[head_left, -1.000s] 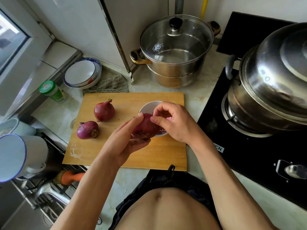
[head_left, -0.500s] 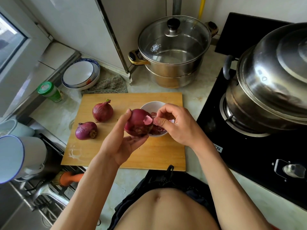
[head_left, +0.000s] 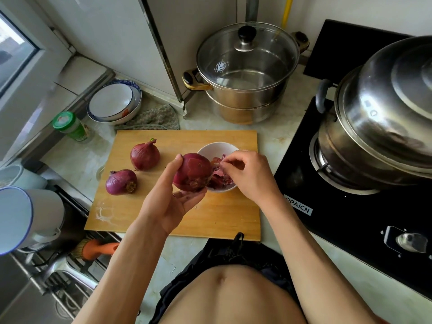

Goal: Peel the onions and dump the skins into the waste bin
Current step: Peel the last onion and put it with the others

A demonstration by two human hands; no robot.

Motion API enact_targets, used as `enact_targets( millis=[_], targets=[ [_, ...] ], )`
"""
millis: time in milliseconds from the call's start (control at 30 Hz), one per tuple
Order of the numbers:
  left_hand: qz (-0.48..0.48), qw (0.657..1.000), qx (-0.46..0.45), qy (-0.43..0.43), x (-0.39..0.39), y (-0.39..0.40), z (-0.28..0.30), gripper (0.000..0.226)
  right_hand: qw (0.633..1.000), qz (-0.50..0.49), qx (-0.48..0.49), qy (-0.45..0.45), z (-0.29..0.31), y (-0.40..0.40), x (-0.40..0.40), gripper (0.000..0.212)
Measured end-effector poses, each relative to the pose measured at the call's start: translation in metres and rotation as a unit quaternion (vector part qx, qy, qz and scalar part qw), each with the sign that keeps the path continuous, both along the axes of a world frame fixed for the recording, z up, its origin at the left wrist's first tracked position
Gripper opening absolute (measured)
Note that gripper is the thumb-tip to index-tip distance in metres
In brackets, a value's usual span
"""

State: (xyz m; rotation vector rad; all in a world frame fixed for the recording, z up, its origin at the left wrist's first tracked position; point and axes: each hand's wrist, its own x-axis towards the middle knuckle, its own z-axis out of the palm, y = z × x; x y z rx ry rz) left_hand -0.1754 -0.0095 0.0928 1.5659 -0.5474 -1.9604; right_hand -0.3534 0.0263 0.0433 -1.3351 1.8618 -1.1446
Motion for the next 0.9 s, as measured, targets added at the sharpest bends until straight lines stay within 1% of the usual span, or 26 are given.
enact_targets(
  millis=[133,233,267,300,367,433,567,700,767,900],
  targets=[
    [-0.004,1.0,-0.001,-0.002,0.0,-0.001,-0.001,0.042,0.999,0.012,0.036,0.033,-0.009,-0.005,0.002,0.018],
    [-0.005,1.0,-0.007,-0.006,0.001,-0.001,-0.001,0.041,0.999,0.002,-0.011,0.037,-0.007,-0.006,0.004,0.017],
    [-0.008,1.0,-0.012,-0.006,0.0,-0.001,-0.001,0.041,0.999,0.009,-0.032,0.025,-0.004,-0.005,0.005,0.018],
    [-0.011,1.0,-0.017,-0.006,0.0,-0.001,-0.001,0.041,0.999,0.027,-0.047,0.003,0.0,-0.004,0.006,0.023],
    [-0.019,0.999,-0.026,-0.005,0.0,0.0,-0.002,0.041,0.994,0.084,-0.065,-0.03,0.008,-0.003,0.01,0.038],
    [-0.028,0.999,-0.029,-0.004,0.0,0.0,-0.002,0.041,0.989,0.122,-0.086,-0.015,0.011,-0.003,0.016,0.046],
    [-0.051,0.998,-0.031,-0.01,0.001,0.0,-0.002,0.044,0.985,0.112,-0.134,-0.006,0.01,-0.004,0.02,0.036],
    [-0.055,0.998,-0.029,-0.012,0.004,-0.001,-0.001,0.047,0.98,0.112,-0.16,0.028,0.01,-0.004,0.026,0.012],
    [-0.051,0.998,-0.022,-0.006,0.004,-0.001,-0.001,0.046,0.979,0.113,-0.165,0.048,0.01,-0.004,0.028,0.008],
    [-0.033,0.999,-0.005,0.008,0.003,0.0,-0.001,0.052,0.978,0.099,-0.172,0.06,0.014,-0.004,0.026,0.007]
  ],
)
